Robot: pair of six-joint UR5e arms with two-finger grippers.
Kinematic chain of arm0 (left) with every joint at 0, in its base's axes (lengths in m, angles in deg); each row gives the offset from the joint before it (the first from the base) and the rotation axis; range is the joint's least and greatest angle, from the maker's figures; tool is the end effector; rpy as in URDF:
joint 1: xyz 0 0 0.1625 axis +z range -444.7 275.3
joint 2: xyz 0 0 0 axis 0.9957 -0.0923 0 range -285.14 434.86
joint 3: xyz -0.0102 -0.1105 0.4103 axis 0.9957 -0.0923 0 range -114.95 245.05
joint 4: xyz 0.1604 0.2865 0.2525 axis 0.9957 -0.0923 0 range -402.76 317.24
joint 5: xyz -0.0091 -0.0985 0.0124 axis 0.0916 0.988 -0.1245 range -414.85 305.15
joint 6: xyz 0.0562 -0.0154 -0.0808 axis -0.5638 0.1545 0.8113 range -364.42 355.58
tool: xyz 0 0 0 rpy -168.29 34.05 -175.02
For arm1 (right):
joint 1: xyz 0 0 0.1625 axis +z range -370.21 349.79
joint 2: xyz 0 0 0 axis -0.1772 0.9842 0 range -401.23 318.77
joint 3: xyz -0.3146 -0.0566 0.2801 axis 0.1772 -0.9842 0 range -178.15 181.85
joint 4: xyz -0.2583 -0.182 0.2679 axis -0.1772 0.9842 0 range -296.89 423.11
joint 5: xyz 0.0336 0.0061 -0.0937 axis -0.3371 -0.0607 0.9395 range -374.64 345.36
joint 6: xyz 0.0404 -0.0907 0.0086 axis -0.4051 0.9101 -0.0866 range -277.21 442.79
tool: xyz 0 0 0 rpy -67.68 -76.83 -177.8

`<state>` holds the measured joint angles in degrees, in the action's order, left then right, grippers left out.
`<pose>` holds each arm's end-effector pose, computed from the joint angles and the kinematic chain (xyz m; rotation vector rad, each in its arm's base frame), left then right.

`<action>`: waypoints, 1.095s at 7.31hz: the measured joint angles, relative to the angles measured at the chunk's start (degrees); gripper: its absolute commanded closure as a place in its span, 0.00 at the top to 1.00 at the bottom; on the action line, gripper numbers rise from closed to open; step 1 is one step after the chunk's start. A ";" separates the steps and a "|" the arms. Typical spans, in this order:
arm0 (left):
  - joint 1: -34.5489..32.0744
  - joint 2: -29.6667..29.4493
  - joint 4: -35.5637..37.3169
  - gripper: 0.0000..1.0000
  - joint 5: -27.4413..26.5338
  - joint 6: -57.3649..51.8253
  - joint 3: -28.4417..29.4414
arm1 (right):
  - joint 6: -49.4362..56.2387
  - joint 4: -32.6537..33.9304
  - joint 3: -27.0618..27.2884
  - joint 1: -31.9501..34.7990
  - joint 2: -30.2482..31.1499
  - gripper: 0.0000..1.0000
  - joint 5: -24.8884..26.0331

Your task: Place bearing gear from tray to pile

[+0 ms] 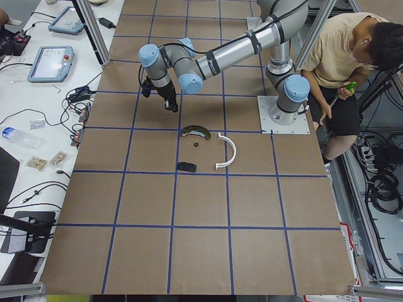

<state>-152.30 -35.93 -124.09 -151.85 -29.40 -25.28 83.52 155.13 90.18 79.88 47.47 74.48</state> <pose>0.1139 -0.5942 0.3004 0.0903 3.0923 0.3849 0.1355 -0.5055 0.4946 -0.0229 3.1257 -0.0651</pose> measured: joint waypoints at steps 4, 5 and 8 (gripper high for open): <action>10.08 -1.74 1.37 0.00 -1.95 -13.54 -2.00 | 0.00 0.07 -0.04 -0.03 0.07 1.00 0.19; 10.82 -1.96 3.78 0.00 -1.94 -15.11 -4.24 | -0.02 0.03 -0.02 -0.02 0.07 1.00 0.18; 12.36 -2.22 14.50 0.00 -2.14 -18.33 -12.18 | 0.01 0.00 0.00 0.00 0.07 1.00 0.29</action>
<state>-139.95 -38.15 -109.59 -153.98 -47.72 -37.46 83.53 155.13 90.18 79.88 47.54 74.78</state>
